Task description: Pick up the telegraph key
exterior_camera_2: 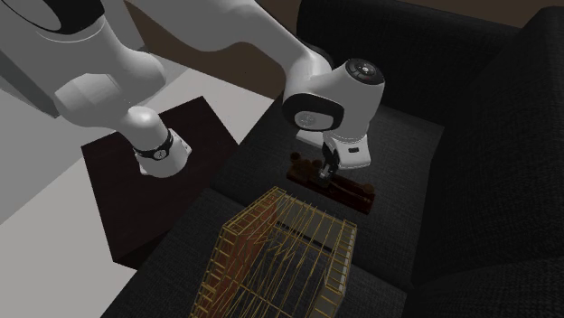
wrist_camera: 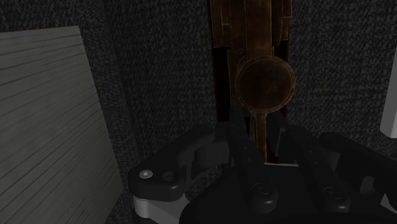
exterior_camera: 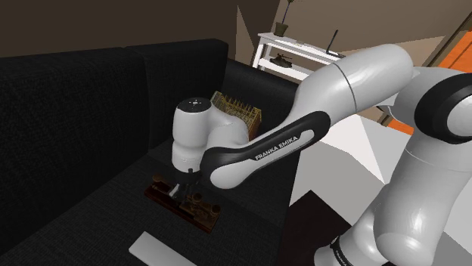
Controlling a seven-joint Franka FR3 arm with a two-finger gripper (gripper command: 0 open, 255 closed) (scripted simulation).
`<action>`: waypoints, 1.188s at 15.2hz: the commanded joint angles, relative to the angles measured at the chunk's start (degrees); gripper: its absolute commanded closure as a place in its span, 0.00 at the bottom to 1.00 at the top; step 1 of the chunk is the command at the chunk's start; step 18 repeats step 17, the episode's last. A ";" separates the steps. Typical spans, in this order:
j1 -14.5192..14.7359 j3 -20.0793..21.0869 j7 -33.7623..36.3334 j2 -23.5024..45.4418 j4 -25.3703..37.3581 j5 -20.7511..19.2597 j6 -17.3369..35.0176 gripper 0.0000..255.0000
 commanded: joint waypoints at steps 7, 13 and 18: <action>-0.80 0.99 -2.00 -3.47 1.63 2.80 -4.50 1.00; -1.28 1.52 -3.49 -6.13 3.48 4.87 -8.51 1.00; -1.41 1.64 -3.97 -6.99 4.25 5.52 -9.99 1.00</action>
